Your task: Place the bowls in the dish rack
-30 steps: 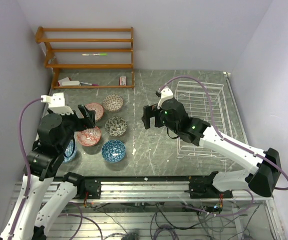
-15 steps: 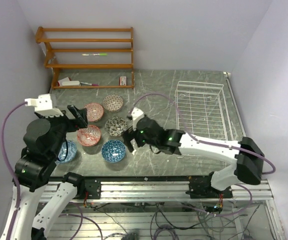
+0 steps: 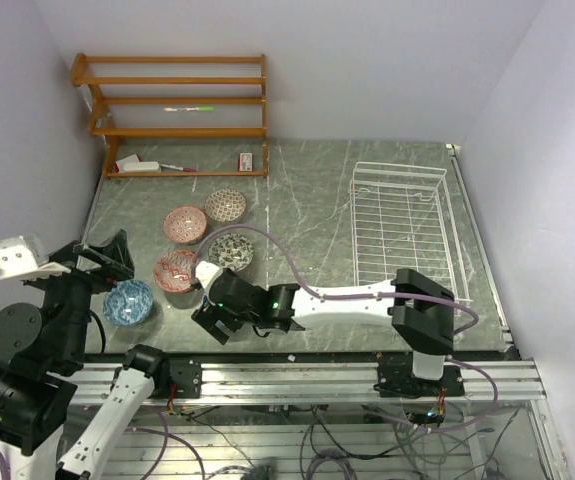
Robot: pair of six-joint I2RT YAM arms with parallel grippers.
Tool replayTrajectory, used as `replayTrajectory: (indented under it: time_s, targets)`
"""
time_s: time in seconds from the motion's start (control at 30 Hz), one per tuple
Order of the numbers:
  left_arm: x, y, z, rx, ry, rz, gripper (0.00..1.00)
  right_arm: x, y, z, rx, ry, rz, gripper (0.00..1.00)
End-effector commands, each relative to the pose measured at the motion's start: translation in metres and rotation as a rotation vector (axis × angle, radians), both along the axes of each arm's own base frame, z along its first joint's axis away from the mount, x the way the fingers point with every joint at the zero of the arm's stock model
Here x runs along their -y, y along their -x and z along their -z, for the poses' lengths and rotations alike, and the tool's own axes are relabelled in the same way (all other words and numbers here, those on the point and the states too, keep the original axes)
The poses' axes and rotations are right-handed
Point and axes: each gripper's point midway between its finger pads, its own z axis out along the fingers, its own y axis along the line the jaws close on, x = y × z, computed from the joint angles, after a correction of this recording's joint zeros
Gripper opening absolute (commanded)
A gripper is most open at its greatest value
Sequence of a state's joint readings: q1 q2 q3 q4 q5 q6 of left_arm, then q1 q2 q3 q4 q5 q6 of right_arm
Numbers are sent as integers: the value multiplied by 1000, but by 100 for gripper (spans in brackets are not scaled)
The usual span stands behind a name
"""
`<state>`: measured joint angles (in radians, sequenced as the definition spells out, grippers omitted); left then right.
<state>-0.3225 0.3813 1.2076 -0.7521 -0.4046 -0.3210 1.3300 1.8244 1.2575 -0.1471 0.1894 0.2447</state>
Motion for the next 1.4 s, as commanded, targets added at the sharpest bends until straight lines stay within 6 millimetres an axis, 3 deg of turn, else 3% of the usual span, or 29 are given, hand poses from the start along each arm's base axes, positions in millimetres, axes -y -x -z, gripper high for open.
replayTrajectory:
  time_s: [0.0, 0.23, 0.5, 0.67, 0.73, 0.83, 0.93, 1.03, 1.23, 1.37]
  targets:
    - [-15, 11, 2, -5, -7, -63, 98, -18, 3, 4, 19, 10, -44, 83]
    - [-19, 15, 6, -20, -18, -78, 97, -29, 8, 21, 4, 40, -93, 76]
    - [-20, 16, 10, -25, -17, -84, 97, -24, 2, 41, 58, 132, -51, 56]
    - [-19, 14, 10, -26, -17, -78, 98, -19, -4, 39, 94, 152, -8, 29]
    - [-18, 14, 11, -29, -18, -77, 98, -17, -4, 40, 100, 159, -4, 28]
    - [-18, 13, 13, -34, -19, -77, 98, -12, -4, 57, 97, 205, -3, 23]
    - [-18, 12, 14, -36, -17, -78, 98, -11, -2, 58, 97, 211, -3, 3]
    - [-19, 13, 13, -30, -15, -81, 98, -12, 3, 48, 84, 197, -9, 0]
    - [-16, 12, 2, -15, -8, -64, 98, -20, 26, -42, 25, -40, -94, 0]
    - [-13, 11, -1, -4, 2, -50, 97, -8, 30, -104, -13, -213, -124, 0]
